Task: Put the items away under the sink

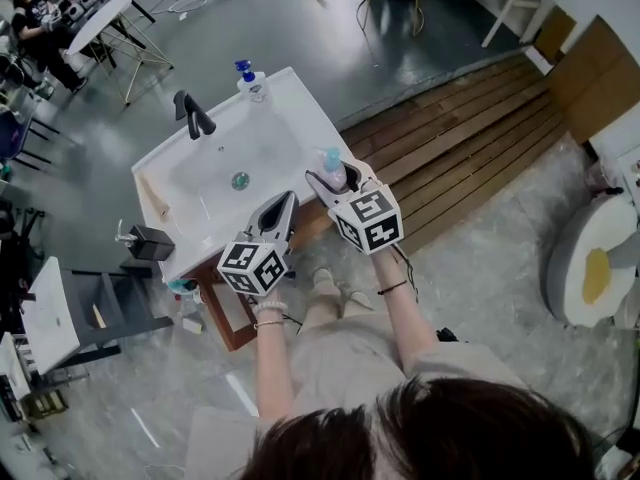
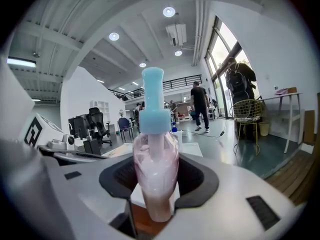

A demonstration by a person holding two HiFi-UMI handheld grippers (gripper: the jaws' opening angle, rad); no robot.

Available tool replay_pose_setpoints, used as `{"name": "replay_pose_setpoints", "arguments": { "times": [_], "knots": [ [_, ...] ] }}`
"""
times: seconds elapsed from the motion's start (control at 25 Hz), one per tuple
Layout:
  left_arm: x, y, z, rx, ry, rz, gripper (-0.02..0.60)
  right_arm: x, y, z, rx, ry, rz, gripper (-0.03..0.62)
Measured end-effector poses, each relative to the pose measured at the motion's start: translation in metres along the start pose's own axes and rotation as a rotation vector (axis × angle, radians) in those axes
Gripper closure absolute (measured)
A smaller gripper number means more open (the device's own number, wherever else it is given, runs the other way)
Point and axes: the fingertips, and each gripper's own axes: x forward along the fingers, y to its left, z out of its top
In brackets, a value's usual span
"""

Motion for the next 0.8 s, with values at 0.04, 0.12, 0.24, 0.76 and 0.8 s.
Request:
{"name": "replay_pose_setpoints", "arguments": {
  "times": [0.04, 0.12, 0.24, 0.76, 0.8],
  "knots": [
    [-0.003, -0.004, -0.001, 0.0, -0.005, 0.008, 0.58, -0.004, 0.001, -0.002, -0.005, 0.004, 0.008, 0.393],
    [-0.01, -0.012, -0.005, 0.001, -0.016, 0.029, 0.58, -0.014, 0.002, -0.005, -0.017, 0.016, 0.024, 0.393],
    [-0.02, -0.022, -0.011, -0.005, -0.031, 0.062, 0.58, -0.027, 0.005, -0.012, -0.017, 0.024, 0.046, 0.393],
    [-0.054, -0.051, -0.044, -0.033, -0.022, 0.118, 0.58, -0.063, 0.029, -0.043, -0.01, 0.074, 0.104, 0.393],
    [-0.057, -0.05, -0.045, -0.035, -0.021, 0.122, 0.58, -0.064, 0.031, -0.044, -0.008, 0.074, 0.104, 0.393]
  ]
}}
